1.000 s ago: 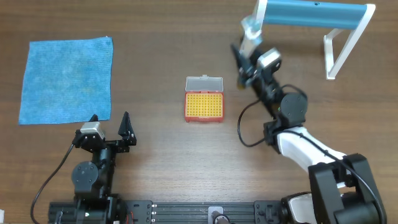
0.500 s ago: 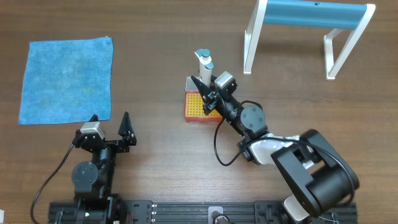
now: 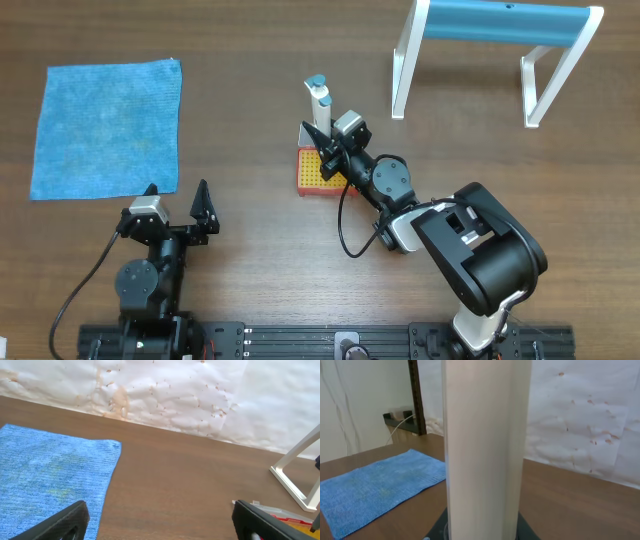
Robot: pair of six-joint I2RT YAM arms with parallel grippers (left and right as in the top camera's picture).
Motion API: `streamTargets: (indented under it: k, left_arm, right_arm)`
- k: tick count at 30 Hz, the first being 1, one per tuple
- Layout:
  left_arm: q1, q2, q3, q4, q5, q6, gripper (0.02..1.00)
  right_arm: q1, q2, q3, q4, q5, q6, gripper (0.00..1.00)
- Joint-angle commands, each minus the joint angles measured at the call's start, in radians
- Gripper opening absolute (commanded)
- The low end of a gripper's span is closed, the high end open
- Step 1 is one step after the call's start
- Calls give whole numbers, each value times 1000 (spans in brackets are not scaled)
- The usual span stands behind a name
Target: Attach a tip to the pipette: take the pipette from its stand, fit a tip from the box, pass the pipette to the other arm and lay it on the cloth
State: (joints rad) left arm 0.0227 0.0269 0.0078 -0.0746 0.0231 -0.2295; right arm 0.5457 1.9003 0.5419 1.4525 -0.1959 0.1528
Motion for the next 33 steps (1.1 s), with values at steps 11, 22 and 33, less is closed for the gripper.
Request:
streamTargets:
  k: [11, 22, 33]
  left_arm:
    - [-4, -8, -2, -5, 3, 9, 925]
    - [-4, -8, -2, -5, 3, 9, 923]
    - [-4, -8, -2, -5, 3, 9, 923]
  right_arm:
    - [6, 42, 20, 11, 12, 11, 80]
    - [5, 42, 13, 10, 12, 11, 80]
    - [-13, 61, 3, 9, 2, 8, 80]
